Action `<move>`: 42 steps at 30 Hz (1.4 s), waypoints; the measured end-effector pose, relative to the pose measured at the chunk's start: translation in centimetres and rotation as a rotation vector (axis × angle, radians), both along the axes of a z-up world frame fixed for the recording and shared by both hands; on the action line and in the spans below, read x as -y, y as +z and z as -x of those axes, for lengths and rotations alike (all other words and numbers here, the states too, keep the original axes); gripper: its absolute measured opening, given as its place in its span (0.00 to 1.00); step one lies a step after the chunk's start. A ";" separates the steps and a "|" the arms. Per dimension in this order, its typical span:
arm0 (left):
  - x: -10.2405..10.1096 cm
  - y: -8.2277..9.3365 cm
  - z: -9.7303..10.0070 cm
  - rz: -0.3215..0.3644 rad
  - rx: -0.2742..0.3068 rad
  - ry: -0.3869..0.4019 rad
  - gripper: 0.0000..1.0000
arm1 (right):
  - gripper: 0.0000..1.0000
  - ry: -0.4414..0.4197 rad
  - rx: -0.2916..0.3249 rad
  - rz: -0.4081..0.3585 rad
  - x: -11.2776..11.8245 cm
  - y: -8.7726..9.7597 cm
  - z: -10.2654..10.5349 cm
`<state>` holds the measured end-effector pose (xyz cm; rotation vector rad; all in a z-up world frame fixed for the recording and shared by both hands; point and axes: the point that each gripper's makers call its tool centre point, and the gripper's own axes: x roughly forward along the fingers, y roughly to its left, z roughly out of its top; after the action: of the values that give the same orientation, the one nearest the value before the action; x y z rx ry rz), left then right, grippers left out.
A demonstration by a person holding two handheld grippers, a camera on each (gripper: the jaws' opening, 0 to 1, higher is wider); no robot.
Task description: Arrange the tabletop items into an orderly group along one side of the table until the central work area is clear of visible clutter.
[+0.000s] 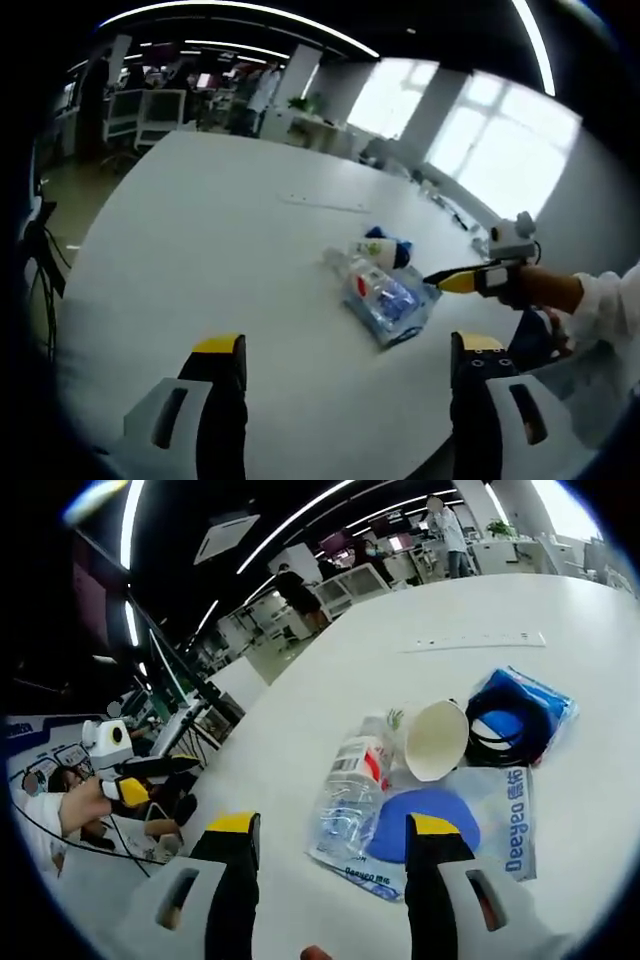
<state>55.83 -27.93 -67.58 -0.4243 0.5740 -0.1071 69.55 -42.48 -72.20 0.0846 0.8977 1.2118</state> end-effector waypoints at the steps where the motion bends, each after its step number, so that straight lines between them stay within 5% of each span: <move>1: 0.0 0.0 0.0 0.002 -0.001 0.000 0.81 | 0.57 0.001 -0.001 0.001 -0.1 -0.1 0.0; 29: 0.4 -1.0 0.7 0.023 -0.024 -0.011 0.79 | 0.57 0.022 -0.130 0.044 -3.4 -2.6 0.4; 42: 0.2 -1.2 1.1 0.029 -0.027 0.006 0.78 | 0.59 0.067 -0.069 0.161 -5.8 -4.4 -0.4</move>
<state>54.69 -28.11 -68.77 -0.4559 0.5979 -0.1039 69.97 -36.70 -76.60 -0.0333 1.0626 1.2003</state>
